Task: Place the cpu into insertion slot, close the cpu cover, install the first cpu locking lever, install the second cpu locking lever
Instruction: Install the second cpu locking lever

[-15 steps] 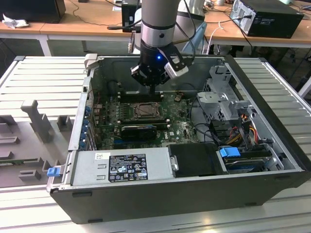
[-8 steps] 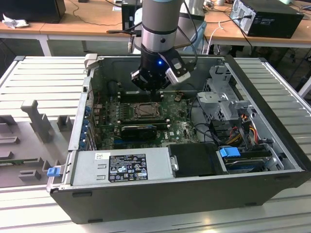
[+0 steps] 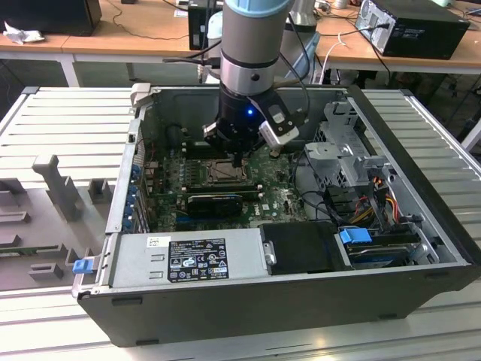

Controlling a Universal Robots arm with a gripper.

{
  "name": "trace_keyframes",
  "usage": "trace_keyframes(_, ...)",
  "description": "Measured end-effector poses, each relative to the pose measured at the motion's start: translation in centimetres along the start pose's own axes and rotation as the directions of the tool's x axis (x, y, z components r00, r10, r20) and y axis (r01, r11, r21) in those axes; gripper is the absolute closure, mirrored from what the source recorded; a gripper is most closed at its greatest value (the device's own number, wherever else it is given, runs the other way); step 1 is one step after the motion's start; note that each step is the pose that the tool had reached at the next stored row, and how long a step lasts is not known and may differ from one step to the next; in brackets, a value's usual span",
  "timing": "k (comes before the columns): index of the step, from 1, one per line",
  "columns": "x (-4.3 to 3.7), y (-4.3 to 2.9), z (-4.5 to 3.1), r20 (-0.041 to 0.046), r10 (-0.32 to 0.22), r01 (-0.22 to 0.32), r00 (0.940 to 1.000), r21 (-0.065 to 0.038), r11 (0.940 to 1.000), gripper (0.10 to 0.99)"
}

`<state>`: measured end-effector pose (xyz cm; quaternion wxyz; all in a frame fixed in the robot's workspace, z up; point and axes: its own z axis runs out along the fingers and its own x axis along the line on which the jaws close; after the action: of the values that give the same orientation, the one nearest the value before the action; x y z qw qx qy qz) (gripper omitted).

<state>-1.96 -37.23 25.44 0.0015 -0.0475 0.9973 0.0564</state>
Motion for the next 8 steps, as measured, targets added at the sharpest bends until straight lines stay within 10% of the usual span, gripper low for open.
trace_keyframes(8, 0.66, -0.24, 1.12, -0.0020, 0.030, -0.030, 0.9996, 0.002, 0.9996, 0.980)
